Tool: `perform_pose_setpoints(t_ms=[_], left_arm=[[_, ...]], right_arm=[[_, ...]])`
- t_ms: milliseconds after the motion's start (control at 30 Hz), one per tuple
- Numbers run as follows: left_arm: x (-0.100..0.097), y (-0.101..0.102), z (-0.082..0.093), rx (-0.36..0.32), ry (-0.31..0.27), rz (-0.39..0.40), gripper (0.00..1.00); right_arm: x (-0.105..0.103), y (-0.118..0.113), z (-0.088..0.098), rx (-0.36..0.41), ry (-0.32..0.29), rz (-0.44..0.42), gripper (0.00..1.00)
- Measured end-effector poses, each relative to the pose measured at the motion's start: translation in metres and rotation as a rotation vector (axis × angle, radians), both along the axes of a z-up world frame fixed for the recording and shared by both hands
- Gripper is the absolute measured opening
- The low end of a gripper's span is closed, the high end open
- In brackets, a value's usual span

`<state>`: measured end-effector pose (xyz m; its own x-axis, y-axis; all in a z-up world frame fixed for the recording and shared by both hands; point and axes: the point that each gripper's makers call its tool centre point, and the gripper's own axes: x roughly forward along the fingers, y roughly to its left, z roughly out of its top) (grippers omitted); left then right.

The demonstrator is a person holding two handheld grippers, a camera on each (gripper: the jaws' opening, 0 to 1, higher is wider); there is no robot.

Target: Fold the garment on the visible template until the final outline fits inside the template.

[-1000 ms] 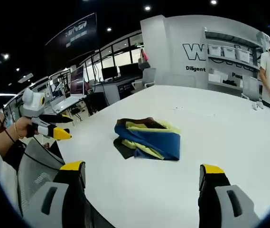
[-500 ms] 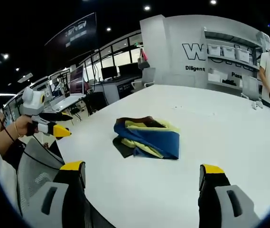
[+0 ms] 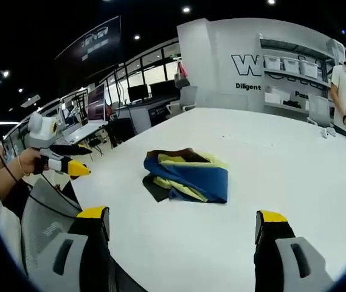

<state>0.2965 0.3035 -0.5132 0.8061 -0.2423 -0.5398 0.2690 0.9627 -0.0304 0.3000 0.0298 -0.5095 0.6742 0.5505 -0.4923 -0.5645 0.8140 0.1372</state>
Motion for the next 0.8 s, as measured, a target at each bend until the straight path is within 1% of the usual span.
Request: perform_pose_setpoints(t_ms=[167, 667, 800], left_arm=[[0.0013, 0.0014, 0.0005, 0.003, 0.001, -0.001, 0.92], [0.0049, 0.0023, -0.0006, 0.009, 0.007, -0.001, 0.91], [0.0072, 0.0017, -0.0006, 0.010, 0.010, -0.004, 0.89]], right_arm=[[0.0035, -0.0005, 0.0036, 0.007, -0.010, -0.009, 0.99], [0.0021, 0.0009, 0.0001, 0.002, -0.005, 0.004, 0.99], [0.0030, 0.0016, 0.0005, 0.000, -0.005, 0.009, 0.97]])
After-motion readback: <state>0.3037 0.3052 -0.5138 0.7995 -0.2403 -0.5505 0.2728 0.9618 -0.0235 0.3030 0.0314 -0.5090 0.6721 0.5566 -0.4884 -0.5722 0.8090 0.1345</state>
